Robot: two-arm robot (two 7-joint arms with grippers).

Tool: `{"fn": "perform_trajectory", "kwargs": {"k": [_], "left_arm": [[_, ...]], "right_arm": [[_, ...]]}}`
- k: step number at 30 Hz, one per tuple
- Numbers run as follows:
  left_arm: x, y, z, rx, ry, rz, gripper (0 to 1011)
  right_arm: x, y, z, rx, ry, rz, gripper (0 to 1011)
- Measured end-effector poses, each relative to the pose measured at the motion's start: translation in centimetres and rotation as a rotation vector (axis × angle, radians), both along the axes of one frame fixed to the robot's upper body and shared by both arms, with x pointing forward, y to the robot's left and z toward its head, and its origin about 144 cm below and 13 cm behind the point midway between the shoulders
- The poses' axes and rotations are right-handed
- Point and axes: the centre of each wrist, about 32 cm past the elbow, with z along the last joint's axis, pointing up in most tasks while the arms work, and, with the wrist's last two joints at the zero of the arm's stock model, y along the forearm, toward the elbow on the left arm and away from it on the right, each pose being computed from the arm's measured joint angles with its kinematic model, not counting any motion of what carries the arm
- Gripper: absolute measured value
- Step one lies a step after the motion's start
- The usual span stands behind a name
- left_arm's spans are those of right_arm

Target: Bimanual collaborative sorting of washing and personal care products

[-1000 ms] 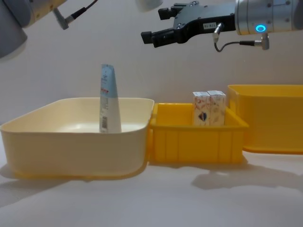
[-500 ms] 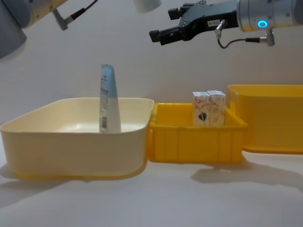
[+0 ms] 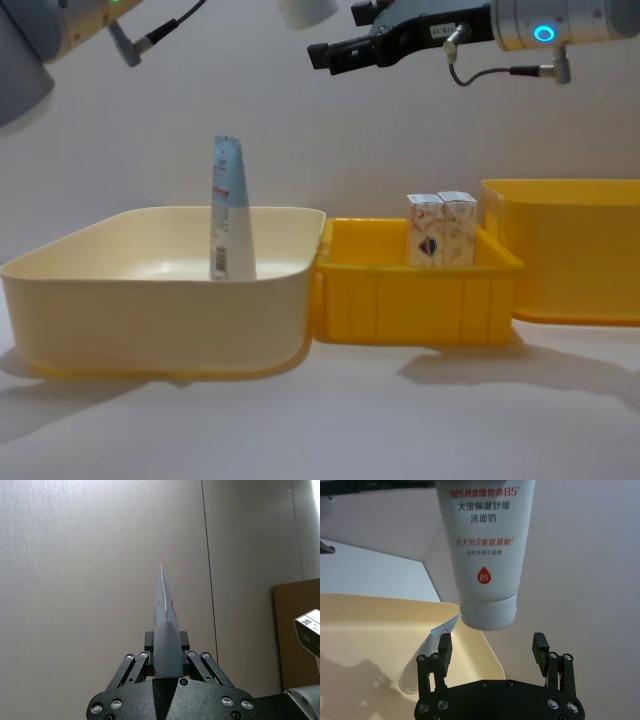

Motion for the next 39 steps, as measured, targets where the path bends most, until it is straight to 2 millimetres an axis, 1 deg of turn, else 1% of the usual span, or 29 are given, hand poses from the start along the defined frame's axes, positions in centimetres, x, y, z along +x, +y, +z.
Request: {"fn": "perform_trajectory", "kwargs": {"k": [11, 22, 32, 39], "left_arm": [[-0.1, 0.0, -0.3, -0.004, 0.007, 0.000, 259], [-0.1, -0.1, -0.6, -0.012, 0.015, -0.005, 259], [-0.2, 0.0, -0.9, -0.020, 0.018, -0.007, 259], [-0.3, 0.0, -1.1, -0.024, 0.019, -0.008, 259]], "right_arm": [[-0.2, 0.1, 0.8, 0.012, -0.006, -0.002, 1001], [-0.2, 0.3, 2.2, 0.005, -0.018, 0.024, 1001], [0.1, 1.6, 3.3, -0.011, -0.016, 0.062, 1001], [0.5, 2.4, 3.7, -0.017, -0.009, 0.068, 1001]]}}
